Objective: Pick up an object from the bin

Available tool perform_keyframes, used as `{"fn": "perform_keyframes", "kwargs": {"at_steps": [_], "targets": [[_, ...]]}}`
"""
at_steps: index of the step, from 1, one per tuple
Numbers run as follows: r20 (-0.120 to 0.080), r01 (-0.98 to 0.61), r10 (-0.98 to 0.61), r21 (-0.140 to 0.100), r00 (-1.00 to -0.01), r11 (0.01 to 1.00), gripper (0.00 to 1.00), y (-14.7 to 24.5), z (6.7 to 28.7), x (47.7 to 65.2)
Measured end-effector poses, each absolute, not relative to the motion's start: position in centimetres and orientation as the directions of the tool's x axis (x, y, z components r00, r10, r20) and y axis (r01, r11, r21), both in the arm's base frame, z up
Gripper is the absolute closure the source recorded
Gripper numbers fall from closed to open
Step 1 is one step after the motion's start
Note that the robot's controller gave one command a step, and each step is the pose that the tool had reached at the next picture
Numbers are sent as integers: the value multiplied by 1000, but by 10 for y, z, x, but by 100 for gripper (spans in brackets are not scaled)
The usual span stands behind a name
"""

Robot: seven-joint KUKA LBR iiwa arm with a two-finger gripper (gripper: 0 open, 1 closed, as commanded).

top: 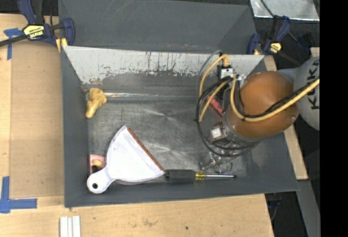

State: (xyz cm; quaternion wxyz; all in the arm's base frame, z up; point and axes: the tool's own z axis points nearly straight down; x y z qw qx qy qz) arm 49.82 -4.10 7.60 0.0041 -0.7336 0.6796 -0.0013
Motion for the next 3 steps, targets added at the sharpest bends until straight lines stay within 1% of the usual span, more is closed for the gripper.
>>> {"fn": "perform_keyframes", "kwargs": {"at_steps": [1, 2, 3], "targets": [[-4, -997, -997, -7, 76, -76, 100, -41, 76, 498], [-1, -997, -997, -1, 83, -83, 0, -31, 141, 490], [-2, -997, -997, 1, 82, -82, 0, -31, 141, 490]]}}
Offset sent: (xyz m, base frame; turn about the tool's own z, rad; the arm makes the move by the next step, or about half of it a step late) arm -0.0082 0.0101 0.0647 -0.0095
